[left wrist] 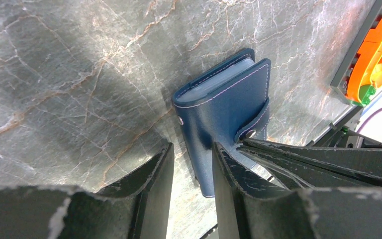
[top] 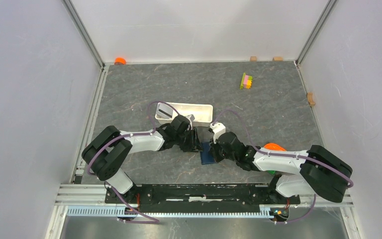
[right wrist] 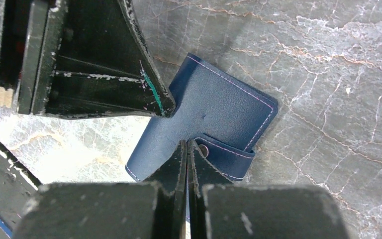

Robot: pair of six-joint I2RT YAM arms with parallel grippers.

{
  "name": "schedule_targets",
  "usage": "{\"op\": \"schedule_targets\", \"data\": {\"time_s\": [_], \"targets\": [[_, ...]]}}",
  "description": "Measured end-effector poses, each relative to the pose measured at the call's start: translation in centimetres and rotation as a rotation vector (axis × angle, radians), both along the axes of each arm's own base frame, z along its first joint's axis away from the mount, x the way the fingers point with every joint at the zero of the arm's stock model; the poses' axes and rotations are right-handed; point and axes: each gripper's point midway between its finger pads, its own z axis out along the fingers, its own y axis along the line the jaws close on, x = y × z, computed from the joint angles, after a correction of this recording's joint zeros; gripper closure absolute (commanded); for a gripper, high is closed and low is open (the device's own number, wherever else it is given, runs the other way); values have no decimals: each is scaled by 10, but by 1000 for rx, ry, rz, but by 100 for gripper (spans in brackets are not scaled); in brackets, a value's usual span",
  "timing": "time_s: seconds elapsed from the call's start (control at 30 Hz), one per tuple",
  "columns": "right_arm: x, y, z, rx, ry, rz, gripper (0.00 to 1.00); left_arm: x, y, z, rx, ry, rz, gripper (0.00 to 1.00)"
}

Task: Put the credit cards into the card holder
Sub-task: Close the card holder at the center of the board.

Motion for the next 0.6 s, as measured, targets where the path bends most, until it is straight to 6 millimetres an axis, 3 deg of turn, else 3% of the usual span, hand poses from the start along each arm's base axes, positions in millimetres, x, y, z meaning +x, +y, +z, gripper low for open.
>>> {"op": "schedule_targets", "data": {"time_s": [0.43, 0.6], "targets": [[4, -3, -1, 84, 34, -56, 100, 0, 0, 0, 3, 0, 1, 58], [26, -18, -2, 134, 61, -122, 100, 1, 1, 0, 11, -3, 4, 58]]}}
